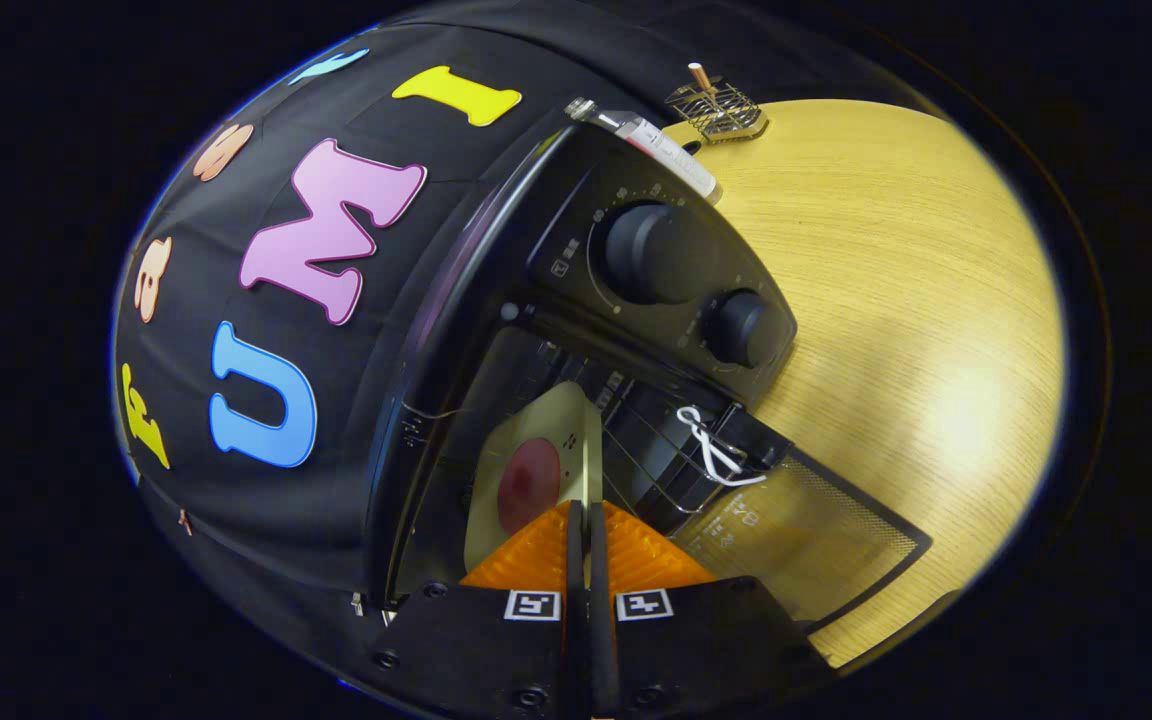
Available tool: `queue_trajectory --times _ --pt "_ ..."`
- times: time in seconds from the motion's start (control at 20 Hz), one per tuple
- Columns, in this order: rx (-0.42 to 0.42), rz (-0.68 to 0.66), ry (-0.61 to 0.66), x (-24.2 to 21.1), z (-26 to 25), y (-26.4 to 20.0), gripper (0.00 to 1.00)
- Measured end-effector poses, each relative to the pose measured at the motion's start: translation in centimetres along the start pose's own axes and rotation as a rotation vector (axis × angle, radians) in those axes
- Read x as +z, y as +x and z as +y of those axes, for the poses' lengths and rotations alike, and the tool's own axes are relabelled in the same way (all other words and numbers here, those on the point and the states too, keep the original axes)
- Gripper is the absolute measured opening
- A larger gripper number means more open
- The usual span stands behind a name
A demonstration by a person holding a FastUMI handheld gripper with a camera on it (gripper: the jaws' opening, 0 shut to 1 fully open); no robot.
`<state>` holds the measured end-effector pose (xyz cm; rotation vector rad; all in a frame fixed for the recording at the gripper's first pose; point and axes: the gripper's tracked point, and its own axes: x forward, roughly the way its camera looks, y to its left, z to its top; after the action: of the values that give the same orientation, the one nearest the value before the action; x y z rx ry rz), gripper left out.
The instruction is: Open the toaster oven, put the food inside, and close the toaster oven door.
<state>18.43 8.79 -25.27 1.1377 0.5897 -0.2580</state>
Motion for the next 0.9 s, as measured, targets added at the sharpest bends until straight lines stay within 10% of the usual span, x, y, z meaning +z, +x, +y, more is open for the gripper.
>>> queue_trajectory --times 0.5,0.85,0.9 --pt "-0.024 0.038 -0.060 -2.0 0.6 0.4 0.11" --pt "0.003 0.040 -0.154 -3.3 0.6 -3.0 0.97" --pt "-0.001 0.043 -0.180 -3.4 0.3 -3.6 0.97"
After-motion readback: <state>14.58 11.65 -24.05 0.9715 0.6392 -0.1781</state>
